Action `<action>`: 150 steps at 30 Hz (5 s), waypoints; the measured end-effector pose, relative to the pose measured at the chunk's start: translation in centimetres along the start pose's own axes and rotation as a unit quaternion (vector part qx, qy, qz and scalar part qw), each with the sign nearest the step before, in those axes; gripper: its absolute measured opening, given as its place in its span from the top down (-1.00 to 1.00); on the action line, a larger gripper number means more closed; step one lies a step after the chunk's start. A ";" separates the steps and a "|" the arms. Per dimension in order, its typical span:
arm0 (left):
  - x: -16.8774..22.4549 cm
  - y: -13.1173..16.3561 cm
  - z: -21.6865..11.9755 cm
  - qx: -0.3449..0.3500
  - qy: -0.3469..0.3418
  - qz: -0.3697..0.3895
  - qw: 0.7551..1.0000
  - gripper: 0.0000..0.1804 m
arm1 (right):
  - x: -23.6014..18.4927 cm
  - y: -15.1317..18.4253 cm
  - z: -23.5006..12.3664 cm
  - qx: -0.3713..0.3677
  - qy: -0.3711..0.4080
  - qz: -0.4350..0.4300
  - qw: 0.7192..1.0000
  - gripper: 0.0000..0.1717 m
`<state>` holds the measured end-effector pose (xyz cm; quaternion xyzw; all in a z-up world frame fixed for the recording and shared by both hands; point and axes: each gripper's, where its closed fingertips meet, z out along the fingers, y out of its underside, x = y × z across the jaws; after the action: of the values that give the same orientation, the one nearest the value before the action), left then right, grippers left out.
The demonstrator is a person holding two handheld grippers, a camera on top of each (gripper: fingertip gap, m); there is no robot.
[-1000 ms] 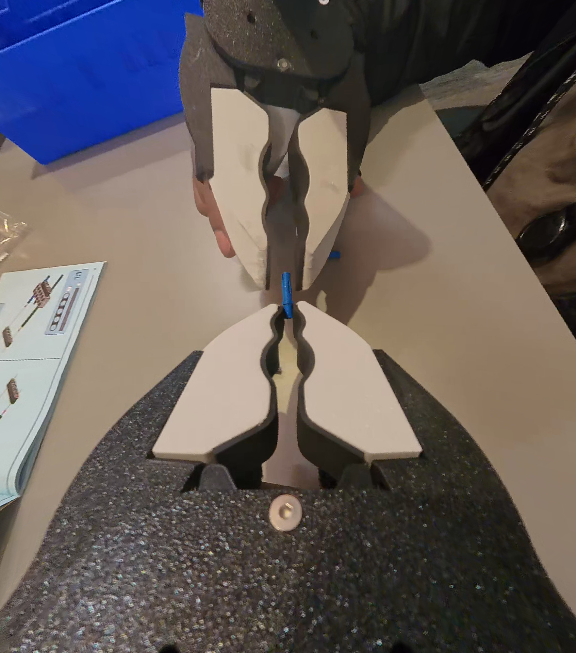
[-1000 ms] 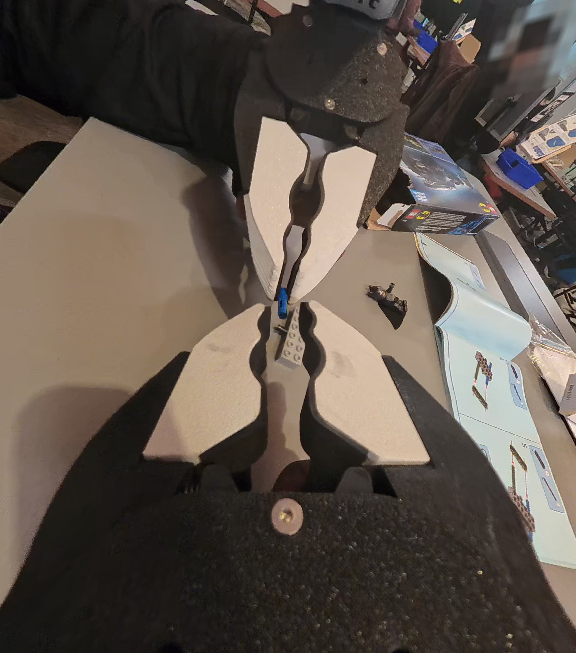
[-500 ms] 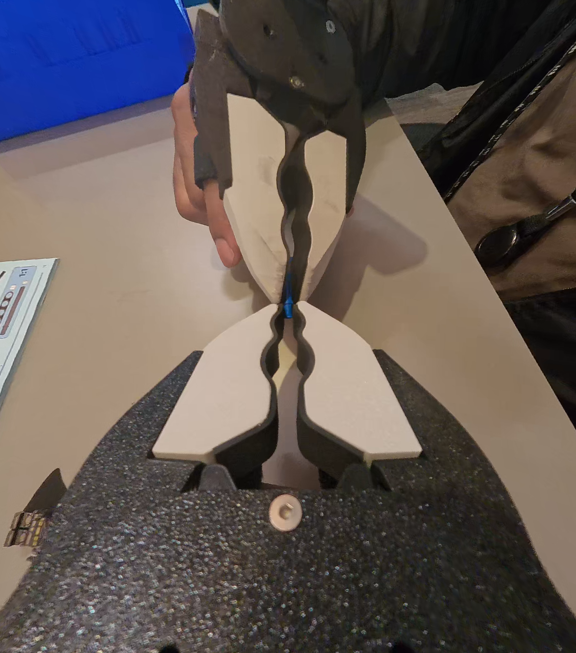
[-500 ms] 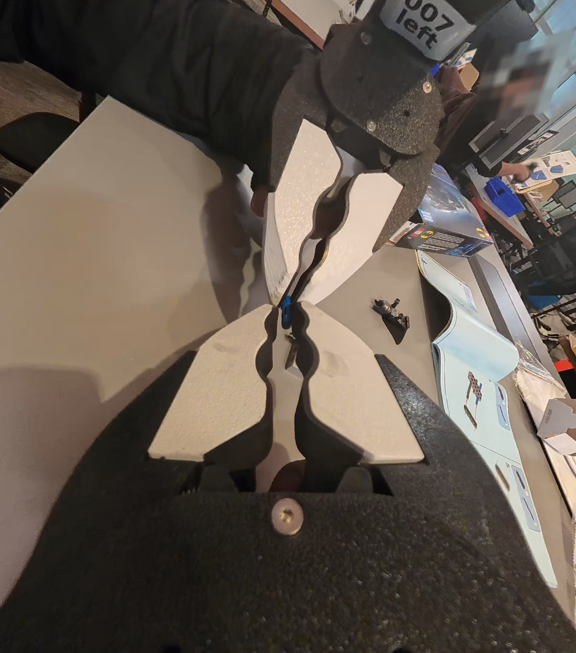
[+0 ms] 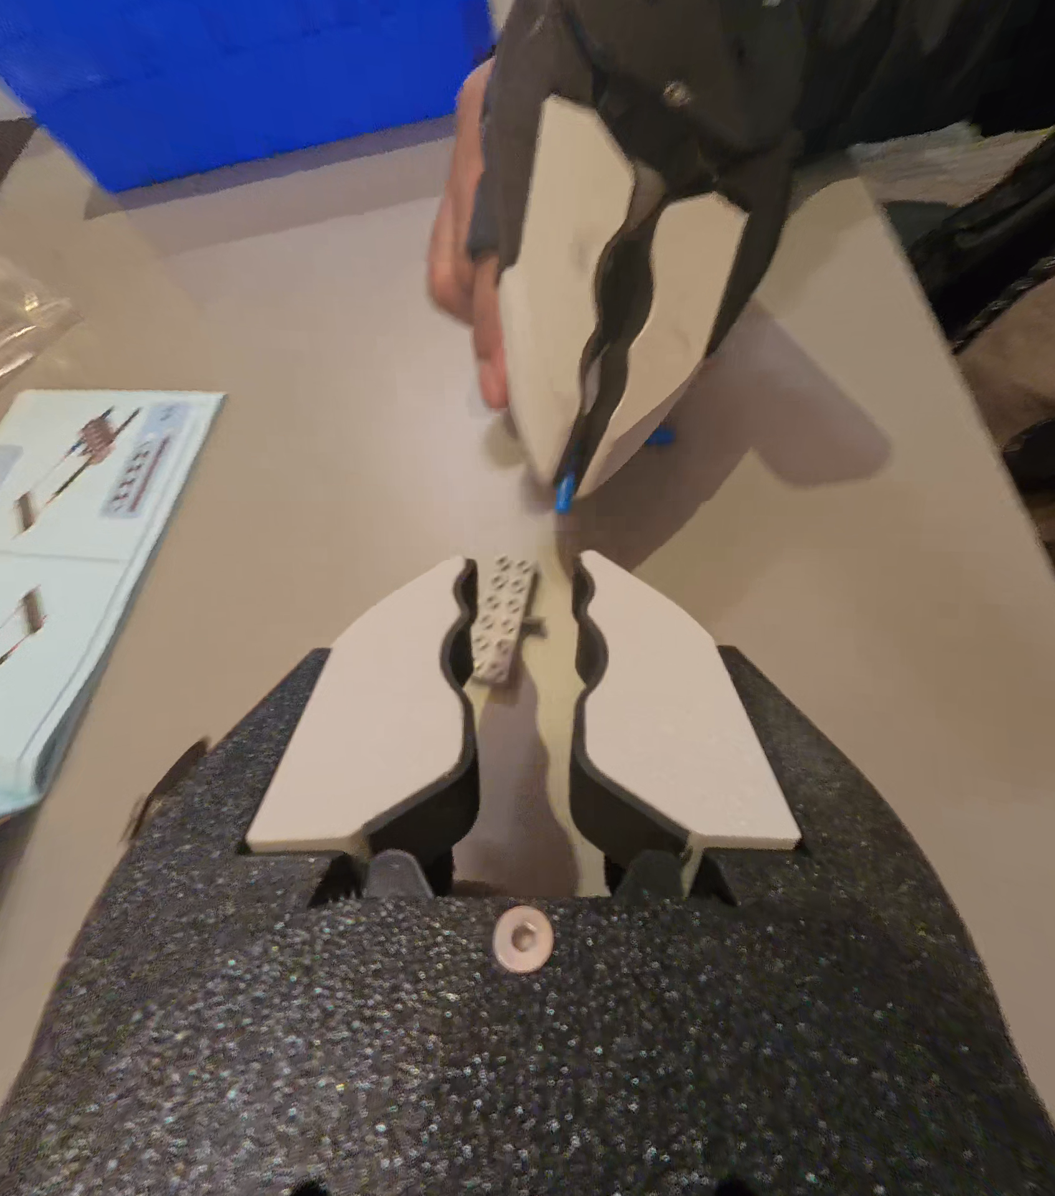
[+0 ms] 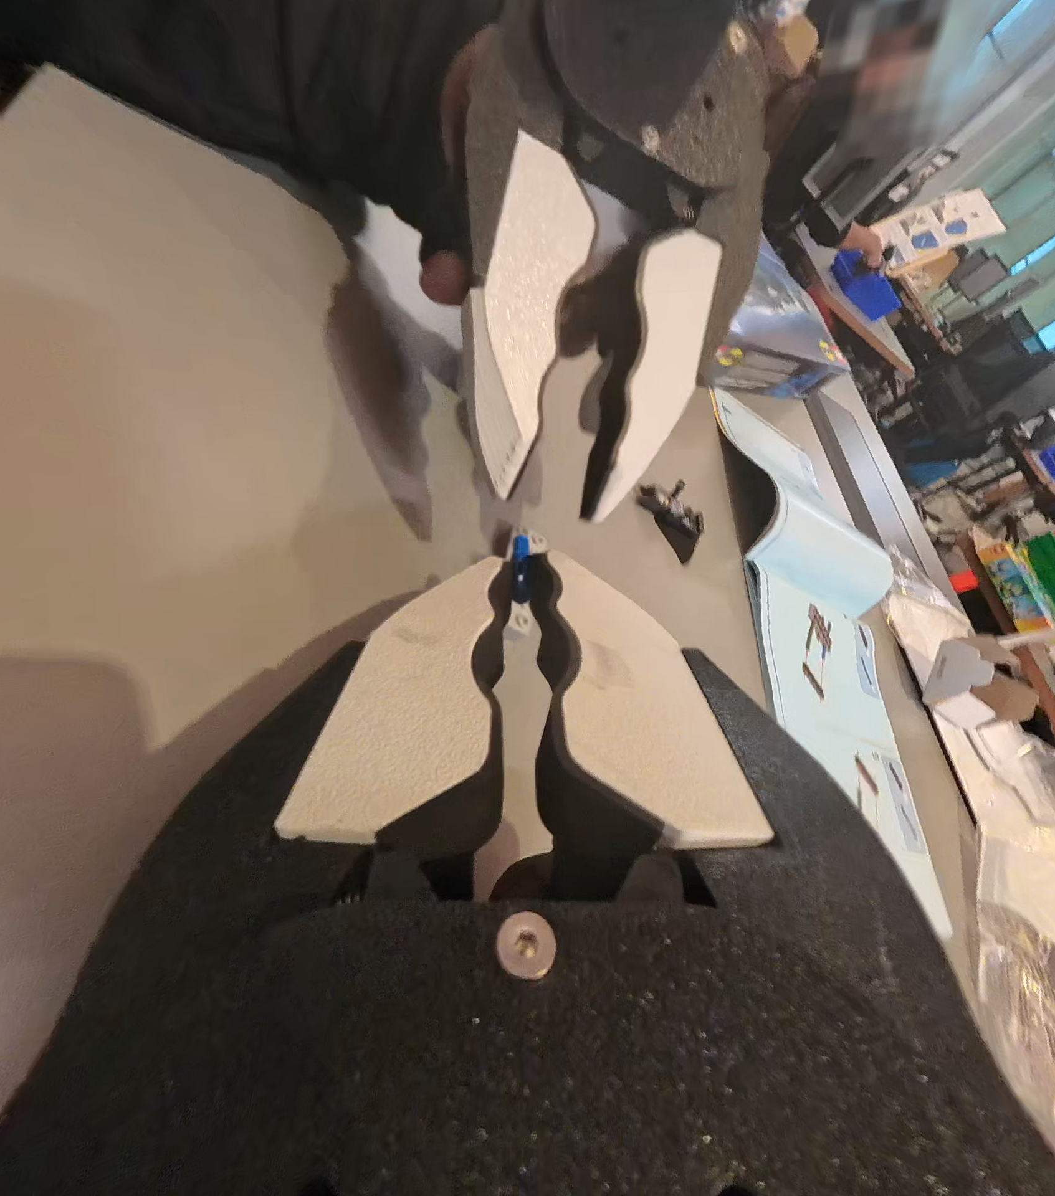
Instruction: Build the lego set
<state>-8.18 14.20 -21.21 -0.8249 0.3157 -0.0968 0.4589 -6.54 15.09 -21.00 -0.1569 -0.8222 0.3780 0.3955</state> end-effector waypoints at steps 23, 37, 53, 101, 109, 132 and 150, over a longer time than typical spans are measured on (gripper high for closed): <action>-0.3 4.2 2.5 -0.137 -0.033 -0.098 0.985 0.70 | 2.5 1.8 -2.2 -0.032 0.058 0.097 0.993 0.94; 1.8 2.5 1.1 -0.129 -0.039 -0.080 0.988 0.49 | 1.8 2.6 -3.3 -0.042 0.065 0.105 0.991 0.94; 2.5 2.7 4.2 -0.197 -0.006 -0.074 0.977 0.82 | 0.9 3.1 -4.2 -0.080 0.101 0.156 0.979 0.94; 3.7 1.5 4.7 -0.114 -0.162 -0.133 0.971 0.77 | -2.6 2.2 -1.4 -0.156 0.090 0.146 0.973 0.94; 3.8 1.6 4.3 -0.115 -0.152 -0.127 0.973 0.73 | -2.7 2.4 -1.3 -0.163 0.084 0.144 0.972 0.94; 3.1 0.0 3.7 -0.056 0.230 0.154 0.959 0.44 | -3.2 3.5 -2.0 -0.162 0.030 0.124 0.978 0.94; 3.9 0.0 4.3 -0.206 0.315 0.339 0.862 0.68 | -2.4 4.2 -3.0 -0.152 0.025 0.145 0.977 0.94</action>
<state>-3.23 14.85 -24.11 -0.6681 0.7164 -0.1230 0.1588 -2.84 18.04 -24.22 -0.3423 -0.8285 0.2978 0.3282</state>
